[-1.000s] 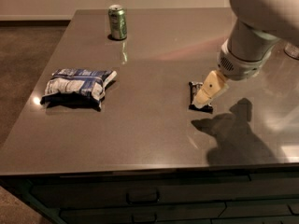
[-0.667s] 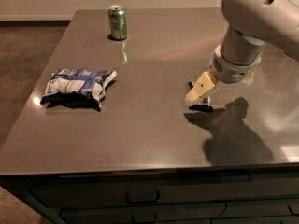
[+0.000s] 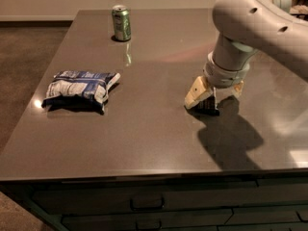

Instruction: Pick rxbar chocolate

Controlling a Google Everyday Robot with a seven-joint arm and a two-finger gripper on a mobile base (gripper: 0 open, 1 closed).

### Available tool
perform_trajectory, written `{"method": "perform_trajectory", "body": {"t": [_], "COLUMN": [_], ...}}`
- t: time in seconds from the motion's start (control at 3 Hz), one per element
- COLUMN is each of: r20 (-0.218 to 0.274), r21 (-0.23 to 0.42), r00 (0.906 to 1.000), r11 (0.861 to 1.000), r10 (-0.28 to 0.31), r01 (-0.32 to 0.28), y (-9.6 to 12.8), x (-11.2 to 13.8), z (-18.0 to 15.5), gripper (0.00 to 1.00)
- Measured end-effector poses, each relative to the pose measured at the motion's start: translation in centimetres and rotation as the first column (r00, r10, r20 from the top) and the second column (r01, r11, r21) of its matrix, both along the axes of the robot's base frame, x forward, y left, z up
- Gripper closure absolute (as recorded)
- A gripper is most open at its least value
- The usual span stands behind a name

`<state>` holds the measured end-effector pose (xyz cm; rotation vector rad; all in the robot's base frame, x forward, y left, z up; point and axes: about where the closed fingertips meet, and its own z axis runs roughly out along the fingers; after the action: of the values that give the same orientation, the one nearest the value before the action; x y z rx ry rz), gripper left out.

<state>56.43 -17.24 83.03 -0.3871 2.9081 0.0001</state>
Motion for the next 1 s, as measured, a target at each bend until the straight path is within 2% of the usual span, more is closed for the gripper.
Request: {"method": "perform_trajectory", "body": {"t": [0.33,1.0], "r20": [-0.007,-0.005], "r21": [0.008,0.007], "r00": [1.0,1.0], "r11": [1.0,1.0], "r10": [-0.001,0.003], "r01": [0.001,-0.002], "y": [1.04,1.29], "x": [0.65,0.76], "z": [-0.05,0.64], "gripper": [0.42,0.88]}}
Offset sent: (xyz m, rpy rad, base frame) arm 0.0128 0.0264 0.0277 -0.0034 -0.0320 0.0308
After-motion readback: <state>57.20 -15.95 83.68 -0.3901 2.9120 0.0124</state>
